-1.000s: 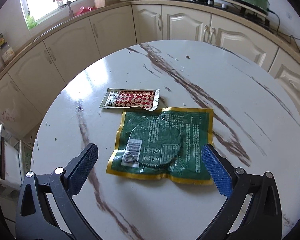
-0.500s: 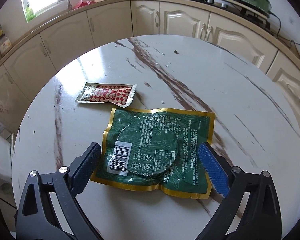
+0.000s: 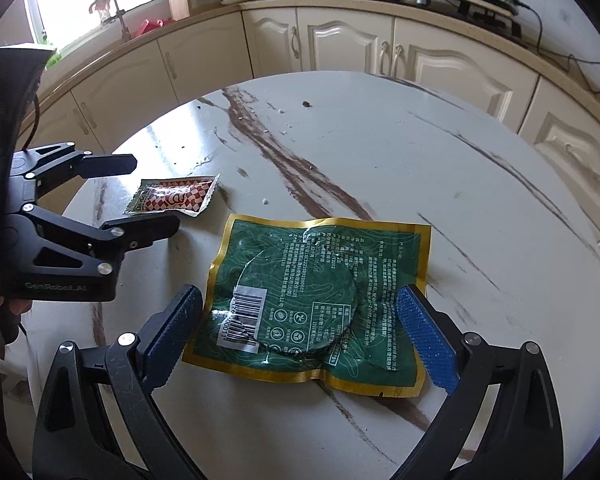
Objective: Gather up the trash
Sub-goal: 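Grasp the small red-white packet with the left gripper while the right closes on the green foil packet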
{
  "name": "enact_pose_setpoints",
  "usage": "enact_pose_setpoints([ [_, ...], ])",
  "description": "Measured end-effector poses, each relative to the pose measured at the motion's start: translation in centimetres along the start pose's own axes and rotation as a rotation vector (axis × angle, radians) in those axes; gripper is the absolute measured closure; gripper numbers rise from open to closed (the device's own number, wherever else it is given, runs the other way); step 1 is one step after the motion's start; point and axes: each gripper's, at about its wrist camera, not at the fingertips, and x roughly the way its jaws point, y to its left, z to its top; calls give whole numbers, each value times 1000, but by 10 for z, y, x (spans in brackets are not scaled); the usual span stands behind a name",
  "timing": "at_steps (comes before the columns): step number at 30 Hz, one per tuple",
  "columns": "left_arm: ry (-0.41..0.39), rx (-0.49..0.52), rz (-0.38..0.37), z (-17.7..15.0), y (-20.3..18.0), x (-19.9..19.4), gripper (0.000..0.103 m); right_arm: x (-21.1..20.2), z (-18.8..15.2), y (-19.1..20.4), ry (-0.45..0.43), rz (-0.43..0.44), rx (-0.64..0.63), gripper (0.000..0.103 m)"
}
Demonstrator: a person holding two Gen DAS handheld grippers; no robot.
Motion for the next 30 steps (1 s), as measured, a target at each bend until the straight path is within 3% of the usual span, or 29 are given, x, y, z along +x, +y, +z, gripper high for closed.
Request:
enact_pose_setpoints([
  [3, -10, -3, -25, 4, 3, 6, 26, 1, 1, -1, -4, 3, 1, 4],
  [6, -4, -23, -91, 2, 9, 9, 37, 1, 0, 0, -10, 3, 4, 5],
  [8, -17, -14, -109, 0, 6, 8, 64, 2, 1, -1, -12, 6, 7, 5],
  [10, -19, -20, -118, -1, 7, 9, 83, 2, 2, 0, -12, -1, 6, 6],
  [14, -29, -35, -96, -6, 2, 9, 94, 2, 2, 1, -12, -27, -4, 12],
  [20, -42, -83, -108, -24, -8, -15, 99, 0, 1, -1, -14, -51, -11, 25],
  [28, -96, -126, -119, -53, -7, -65, 99, -4, -7, 5, -17, -58, -49, 31],
  [30, -110, -133, -121, -62, -10, -82, 99, -7, -8, 8, -17, -42, -61, 42],
])
